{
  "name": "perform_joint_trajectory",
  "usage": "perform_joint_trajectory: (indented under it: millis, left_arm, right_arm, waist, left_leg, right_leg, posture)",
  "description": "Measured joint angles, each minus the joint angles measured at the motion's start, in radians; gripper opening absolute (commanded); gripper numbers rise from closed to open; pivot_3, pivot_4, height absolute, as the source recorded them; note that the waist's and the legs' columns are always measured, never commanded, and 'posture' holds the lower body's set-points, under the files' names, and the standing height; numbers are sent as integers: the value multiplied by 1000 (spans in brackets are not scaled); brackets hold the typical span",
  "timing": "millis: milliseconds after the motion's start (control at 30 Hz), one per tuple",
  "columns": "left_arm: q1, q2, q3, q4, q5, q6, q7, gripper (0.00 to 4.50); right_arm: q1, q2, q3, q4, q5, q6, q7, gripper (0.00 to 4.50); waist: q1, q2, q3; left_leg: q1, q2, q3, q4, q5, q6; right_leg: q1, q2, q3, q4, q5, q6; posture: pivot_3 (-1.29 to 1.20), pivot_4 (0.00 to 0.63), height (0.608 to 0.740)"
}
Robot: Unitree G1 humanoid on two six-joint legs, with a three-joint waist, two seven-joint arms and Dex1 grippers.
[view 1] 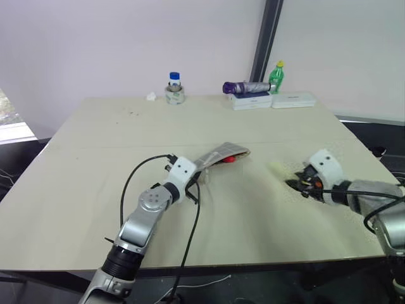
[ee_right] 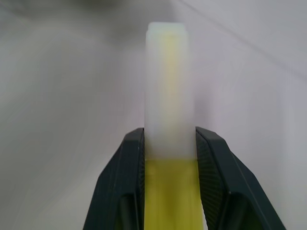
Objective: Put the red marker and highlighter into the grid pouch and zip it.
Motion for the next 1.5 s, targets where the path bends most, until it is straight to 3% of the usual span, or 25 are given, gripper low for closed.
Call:
perform_joint_trajectory:
  millis: [433, 1133, 1500]
  left_arm:
    - [-8, 7, -18, 6, 29, -37, -6, 0]
    - [0, 25, -56, 5, 73, -109, -37, 0]
    - [15, 73, -130, 4, 122, -232, -113, 0]
  right_arm:
    - [-204, 64, 271, -55, 24, 42, -7, 884]
    - [-247, 58, 335, 95, -47, 39, -20, 884]
    - [-333, 5, 453, 146, -139, -29, 83, 884]
  waist:
    - [1, 0, 0]
    - [0, 0, 0]
    - [-1, 0, 0]
  left_leg:
    - [0, 0, 0, 0, 0, 0]
    - [0, 0, 0, 0, 0, 0]
    - [0, 0, 0, -1, 0, 0]
  right_leg:
    - [-1, -1, 0, 0, 0, 0]
    - [-1, -1, 0, 0, 0, 0]
    - [-2, -1, 1, 0, 0, 0]
  posture:
    - [0, 150, 740]
    - [0, 150, 740]
    - [0, 150, 740]
